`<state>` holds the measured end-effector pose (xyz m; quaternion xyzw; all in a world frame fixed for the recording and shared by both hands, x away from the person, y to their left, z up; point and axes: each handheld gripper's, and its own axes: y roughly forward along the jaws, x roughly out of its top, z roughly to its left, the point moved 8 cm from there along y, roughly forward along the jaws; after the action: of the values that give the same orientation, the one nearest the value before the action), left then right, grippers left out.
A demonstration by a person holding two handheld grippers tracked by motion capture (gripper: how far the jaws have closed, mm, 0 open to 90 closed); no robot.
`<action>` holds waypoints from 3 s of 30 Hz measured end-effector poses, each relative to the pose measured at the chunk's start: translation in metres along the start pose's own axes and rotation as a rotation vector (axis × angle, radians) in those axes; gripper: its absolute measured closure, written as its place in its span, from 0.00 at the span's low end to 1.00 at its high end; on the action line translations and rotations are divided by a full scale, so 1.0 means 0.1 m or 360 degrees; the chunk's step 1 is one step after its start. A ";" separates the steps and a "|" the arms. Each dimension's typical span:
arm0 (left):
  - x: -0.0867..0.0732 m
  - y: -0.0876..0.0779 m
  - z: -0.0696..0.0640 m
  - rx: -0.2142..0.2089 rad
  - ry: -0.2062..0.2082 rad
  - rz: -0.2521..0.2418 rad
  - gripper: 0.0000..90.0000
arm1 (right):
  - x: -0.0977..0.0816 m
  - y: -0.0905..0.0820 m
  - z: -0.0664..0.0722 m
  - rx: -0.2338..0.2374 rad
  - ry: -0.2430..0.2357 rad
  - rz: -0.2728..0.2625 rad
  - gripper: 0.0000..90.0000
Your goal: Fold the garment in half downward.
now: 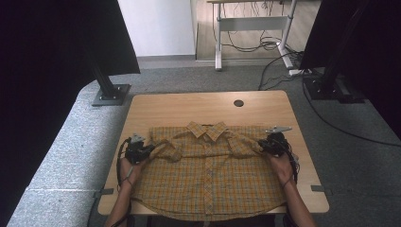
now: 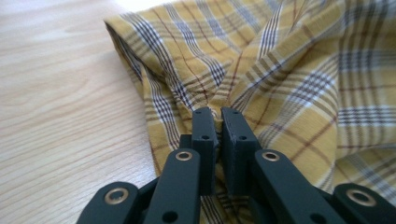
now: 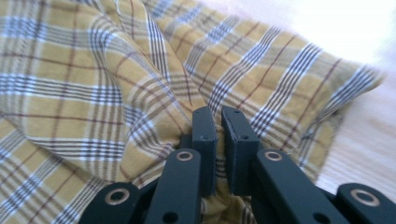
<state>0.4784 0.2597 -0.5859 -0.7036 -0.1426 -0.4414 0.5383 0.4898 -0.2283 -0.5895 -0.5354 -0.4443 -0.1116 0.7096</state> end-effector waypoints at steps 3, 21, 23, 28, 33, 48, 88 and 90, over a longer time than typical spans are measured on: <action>0.10 -0.15 0.00 0.0012 -0.0012 -0.0111 0.94 | 0.07 -0.17 0.03 -0.0042 -0.0033 -0.0079 0.93; 0.20 -1.22 -0.34 -0.0071 0.0133 -0.0442 0.95 | 0.19 -1.39 0.48 -0.0055 -0.0193 -0.0409 0.94; 0.02 -1.22 -0.36 -0.0093 0.0117 -0.0391 0.95 | 0.04 -1.42 0.54 -0.0016 -0.0173 -0.0380 0.94; -0.46 -1.12 -0.35 -0.0120 0.0093 -0.0194 0.96 | -0.45 -1.36 0.62 0.0094 -0.0057 -0.0238 0.93; -0.73 -0.94 -0.36 -0.0085 0.0134 -0.0016 0.96 | -0.85 -1.15 0.66 0.0165 0.0034 -0.0029 0.93; -0.51 -0.47 -0.17 -0.0040 0.0111 0.0052 0.98 | -0.60 -0.56 0.29 0.0051 0.0029 0.0046 0.93; -0.23 -1.18 -0.16 -0.0273 -0.0062 -0.0300 0.99 | -0.33 -1.57 0.65 0.0234 0.0044 -0.0396 0.93; -0.37 -1.09 -0.15 -0.0228 -0.0043 -0.0209 0.99 | -0.63 -1.42 0.77 0.0288 0.0064 -0.0236 0.93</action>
<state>0.3768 0.2981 -0.5456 -0.7353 -0.1637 -0.4751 0.4547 0.3234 -0.2395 -0.5403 -0.4327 -0.4766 -0.1339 0.7535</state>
